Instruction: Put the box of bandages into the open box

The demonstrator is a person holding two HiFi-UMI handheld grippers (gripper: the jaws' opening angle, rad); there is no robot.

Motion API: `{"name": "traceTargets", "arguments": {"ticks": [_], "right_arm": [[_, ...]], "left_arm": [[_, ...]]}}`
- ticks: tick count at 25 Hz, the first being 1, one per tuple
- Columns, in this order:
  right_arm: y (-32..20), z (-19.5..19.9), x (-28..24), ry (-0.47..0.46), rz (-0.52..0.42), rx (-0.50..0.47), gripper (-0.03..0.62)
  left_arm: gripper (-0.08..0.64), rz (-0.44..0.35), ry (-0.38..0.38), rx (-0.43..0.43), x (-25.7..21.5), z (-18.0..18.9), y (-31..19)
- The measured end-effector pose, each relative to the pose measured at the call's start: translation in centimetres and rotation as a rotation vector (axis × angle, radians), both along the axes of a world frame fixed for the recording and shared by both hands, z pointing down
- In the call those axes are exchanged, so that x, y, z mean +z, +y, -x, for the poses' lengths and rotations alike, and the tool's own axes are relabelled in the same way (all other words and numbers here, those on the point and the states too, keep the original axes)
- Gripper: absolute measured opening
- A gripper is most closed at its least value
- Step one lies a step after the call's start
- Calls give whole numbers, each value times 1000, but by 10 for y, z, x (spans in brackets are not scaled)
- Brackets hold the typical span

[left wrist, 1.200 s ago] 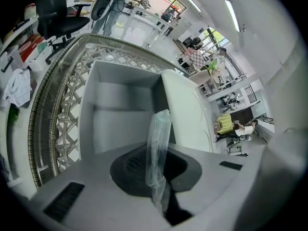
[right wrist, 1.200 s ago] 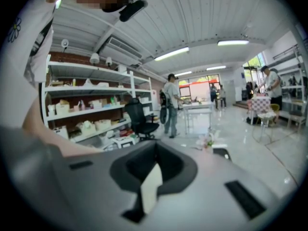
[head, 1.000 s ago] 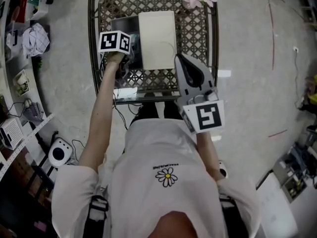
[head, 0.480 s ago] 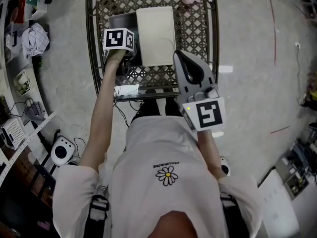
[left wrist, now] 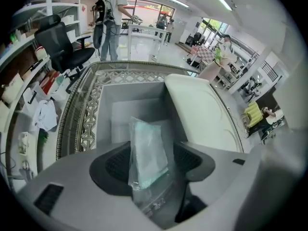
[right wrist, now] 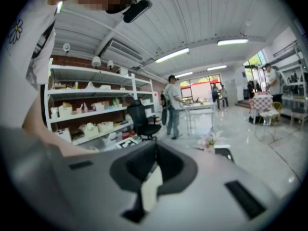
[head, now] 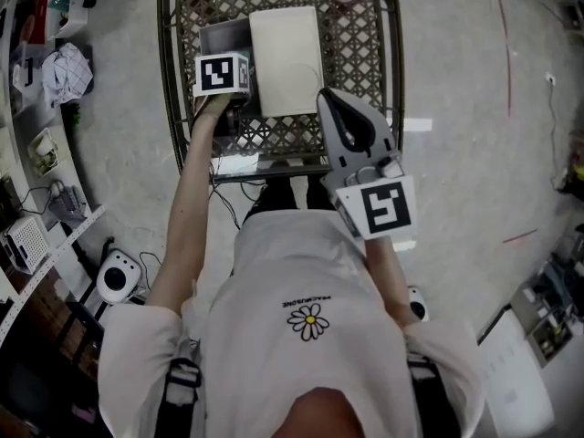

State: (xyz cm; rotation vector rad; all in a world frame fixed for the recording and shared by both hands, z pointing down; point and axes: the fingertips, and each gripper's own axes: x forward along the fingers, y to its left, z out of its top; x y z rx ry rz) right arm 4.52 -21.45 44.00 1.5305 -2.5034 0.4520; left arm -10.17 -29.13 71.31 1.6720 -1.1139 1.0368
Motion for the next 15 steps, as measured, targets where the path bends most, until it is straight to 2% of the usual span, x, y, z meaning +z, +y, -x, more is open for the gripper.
{"name": "traceTargets", "arguments": {"ticks": [6,10,15], "right_arm": [[2,3,-3,-12,-4,-8,31],[5,5,-5,-8,-15,-15,31],[9,5,-8,-8,-29,-19,31]], "left_arm": [[298,-84,-24,-8,-14,3,-6],[298,-113,-40,9,-22,2,-3],[298,-154,-34,-9,-35,5,-4]]}}
